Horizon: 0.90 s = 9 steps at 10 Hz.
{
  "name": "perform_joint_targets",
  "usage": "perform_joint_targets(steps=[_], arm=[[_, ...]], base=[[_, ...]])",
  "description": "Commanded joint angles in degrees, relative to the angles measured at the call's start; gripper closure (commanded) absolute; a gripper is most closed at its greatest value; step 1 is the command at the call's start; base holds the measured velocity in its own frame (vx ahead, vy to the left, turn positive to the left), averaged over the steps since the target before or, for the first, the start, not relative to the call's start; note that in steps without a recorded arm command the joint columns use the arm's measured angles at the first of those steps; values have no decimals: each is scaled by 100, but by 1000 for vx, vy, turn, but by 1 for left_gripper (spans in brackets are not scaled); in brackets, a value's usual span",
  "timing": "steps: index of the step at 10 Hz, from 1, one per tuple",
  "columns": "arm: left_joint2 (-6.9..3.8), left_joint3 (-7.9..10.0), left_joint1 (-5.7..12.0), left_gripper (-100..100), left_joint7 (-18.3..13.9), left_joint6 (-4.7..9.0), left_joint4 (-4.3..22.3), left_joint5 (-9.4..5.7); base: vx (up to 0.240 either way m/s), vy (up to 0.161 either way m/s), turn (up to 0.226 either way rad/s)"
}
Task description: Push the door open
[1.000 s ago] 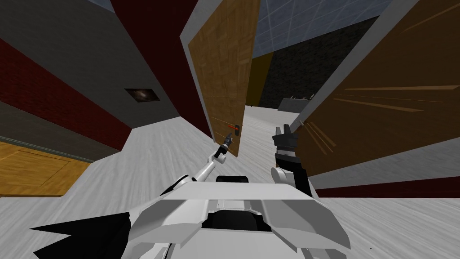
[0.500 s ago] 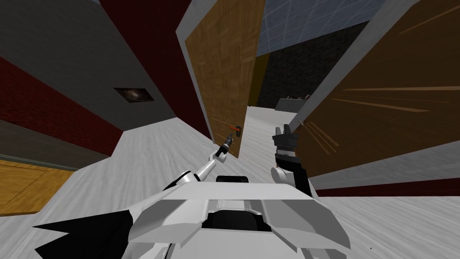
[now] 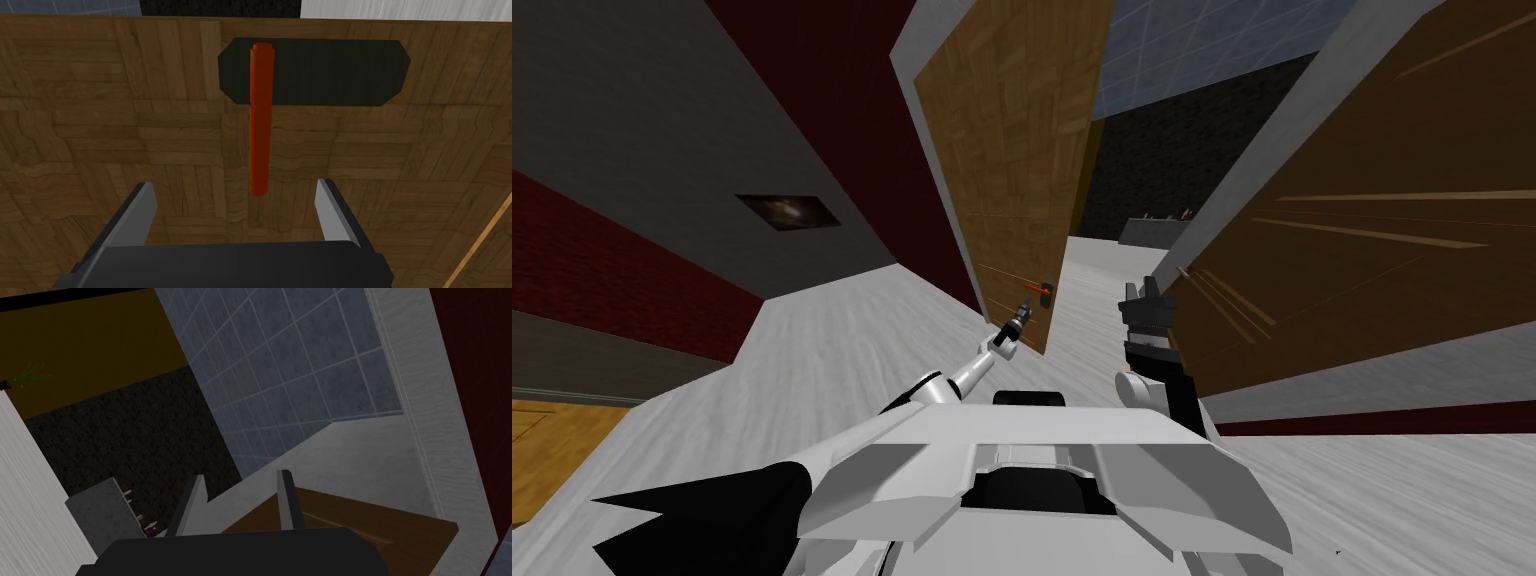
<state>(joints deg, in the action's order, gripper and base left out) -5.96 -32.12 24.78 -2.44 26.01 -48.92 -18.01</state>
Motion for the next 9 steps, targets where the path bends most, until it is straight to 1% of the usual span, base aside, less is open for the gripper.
perform_joint_targets(steps=[1,4,5,7,9], arm=[[11,-53,117,-100,-32,5,182,-44],[25,-164,324,-100,-77,-18,495,-135],[32,-140,293,-100,-69,7,460,-113],[35,-111,302,-100,-65,18,498,-111],[42,-79,303,-100,-55,28,522,-105]], base=[[49,75,-53],[61,89,-70],[32,44,-19],[120,-37,-26],[162,-86,-28]])
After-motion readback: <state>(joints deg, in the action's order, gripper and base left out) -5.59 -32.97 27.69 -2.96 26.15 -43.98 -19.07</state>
